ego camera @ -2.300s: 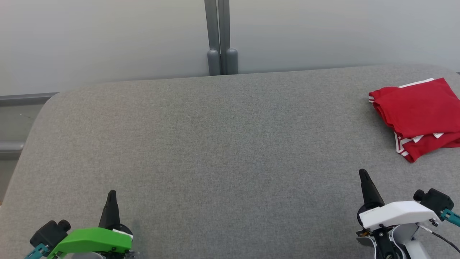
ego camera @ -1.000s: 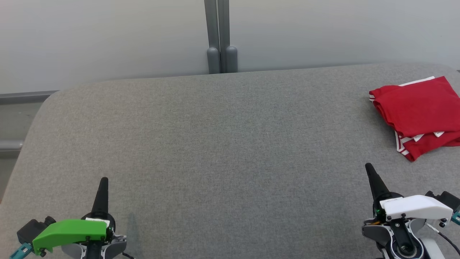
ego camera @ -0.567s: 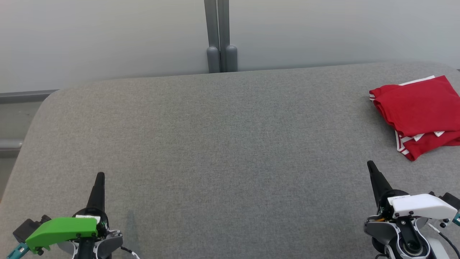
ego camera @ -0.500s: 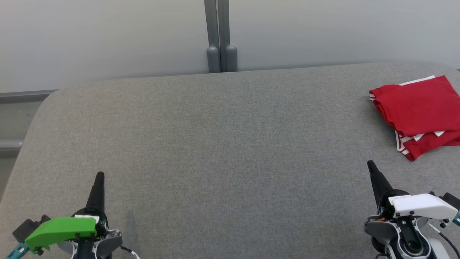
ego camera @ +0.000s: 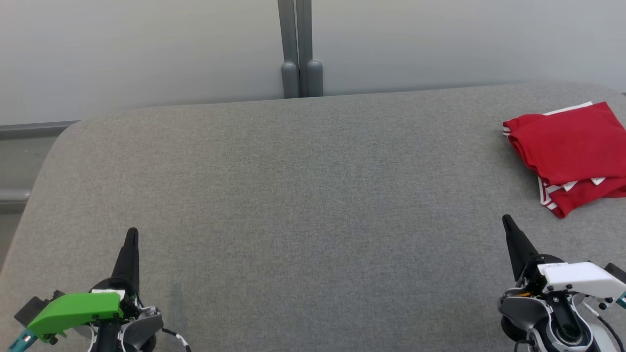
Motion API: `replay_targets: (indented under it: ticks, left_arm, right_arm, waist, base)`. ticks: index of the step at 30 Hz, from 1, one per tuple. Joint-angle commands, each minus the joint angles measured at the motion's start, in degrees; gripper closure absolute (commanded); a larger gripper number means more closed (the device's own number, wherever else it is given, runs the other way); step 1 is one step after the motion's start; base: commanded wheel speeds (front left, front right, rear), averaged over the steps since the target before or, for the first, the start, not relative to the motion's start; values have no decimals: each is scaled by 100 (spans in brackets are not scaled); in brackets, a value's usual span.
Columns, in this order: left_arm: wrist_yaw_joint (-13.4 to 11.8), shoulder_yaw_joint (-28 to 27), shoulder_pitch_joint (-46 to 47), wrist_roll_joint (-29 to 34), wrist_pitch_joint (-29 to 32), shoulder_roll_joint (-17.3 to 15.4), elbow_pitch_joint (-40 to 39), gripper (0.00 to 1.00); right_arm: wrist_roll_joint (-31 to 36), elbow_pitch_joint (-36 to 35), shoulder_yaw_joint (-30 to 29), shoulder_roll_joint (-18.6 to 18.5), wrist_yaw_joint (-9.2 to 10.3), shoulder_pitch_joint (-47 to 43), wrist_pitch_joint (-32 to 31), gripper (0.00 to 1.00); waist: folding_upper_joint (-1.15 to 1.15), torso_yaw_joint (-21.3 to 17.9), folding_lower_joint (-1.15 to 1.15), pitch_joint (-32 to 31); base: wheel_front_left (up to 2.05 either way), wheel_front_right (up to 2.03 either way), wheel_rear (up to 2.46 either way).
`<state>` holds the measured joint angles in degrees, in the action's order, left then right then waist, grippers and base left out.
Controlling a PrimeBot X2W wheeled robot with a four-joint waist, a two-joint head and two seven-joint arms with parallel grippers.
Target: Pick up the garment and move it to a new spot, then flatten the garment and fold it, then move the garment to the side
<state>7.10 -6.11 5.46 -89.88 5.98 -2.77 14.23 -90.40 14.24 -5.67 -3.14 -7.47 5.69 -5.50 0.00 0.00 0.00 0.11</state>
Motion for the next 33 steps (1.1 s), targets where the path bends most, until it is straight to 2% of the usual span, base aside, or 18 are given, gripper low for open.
replay_targets:
  ticks: [1,6,33]
  left_arm:
    - [45,-39,110,-137,38,-19,-24,100]
    - [63,-65,113,-280,81,-19,-26,100]
    - [59,-60,110,-254,75,-19,-25,100]
  right_arm:
    - [-108,-38,-28,-23,-4,74,-45,100]
    - [-278,-43,-53,-21,-4,71,-92,100]
    - [-227,-40,-70,-4,-4,68,-97,100]
  waist:
    - [0,0,0,1]
    - [0,0,0,7]
    - [0,0,0,7]
  base:
    - [0,0,0]
    - [0,0,0]
    - [0,0,0]
